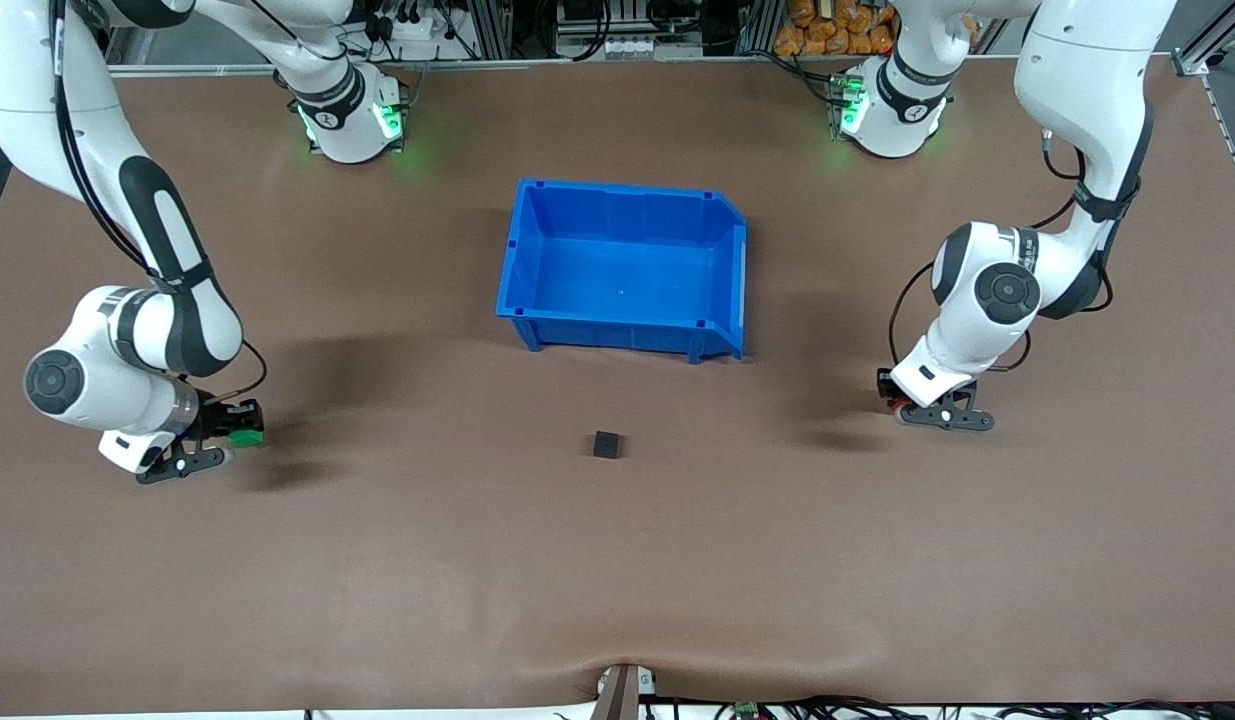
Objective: Attach green and red cubes to black cube
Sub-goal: 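Lower both grippers and close them on the green and red cubes, then lift the green cube with the right gripper while the left gripper lifts red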
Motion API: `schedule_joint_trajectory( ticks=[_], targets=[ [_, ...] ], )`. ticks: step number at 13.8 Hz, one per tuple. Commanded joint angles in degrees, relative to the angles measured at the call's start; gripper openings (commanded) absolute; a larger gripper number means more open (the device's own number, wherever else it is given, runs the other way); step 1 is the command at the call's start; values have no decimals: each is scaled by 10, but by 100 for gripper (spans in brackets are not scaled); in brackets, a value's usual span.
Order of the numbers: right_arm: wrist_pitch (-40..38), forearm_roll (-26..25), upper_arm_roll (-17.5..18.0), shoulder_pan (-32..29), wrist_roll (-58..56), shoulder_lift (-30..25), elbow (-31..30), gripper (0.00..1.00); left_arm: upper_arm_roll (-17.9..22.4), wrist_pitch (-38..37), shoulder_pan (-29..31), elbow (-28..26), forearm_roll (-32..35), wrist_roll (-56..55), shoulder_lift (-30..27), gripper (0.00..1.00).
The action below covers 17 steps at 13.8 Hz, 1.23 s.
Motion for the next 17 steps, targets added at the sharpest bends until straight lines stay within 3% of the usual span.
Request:
schedule_joint_trajectory(
  ticks=[1,6,8,12,17],
  targets=[
    [-8,-9,5,23,-83,-13,17,0,-24,-34,-4,36,-53,-101,-3,0],
    [-8,-18,5,85,-246,-12,54,0,-57,-119,-26,142,-83,-367,24,0],
    [-5,-22,7,99,-311,-13,58,0,-58,-120,-59,184,-81,-518,47,0],
    [-5,-17,8,126,-451,-6,98,0,-58,-123,-88,256,-81,-688,91,0],
    [-7,-21,7,191,-496,4,139,0,-58,-125,-128,322,-82,-874,139,0]
  ],
)
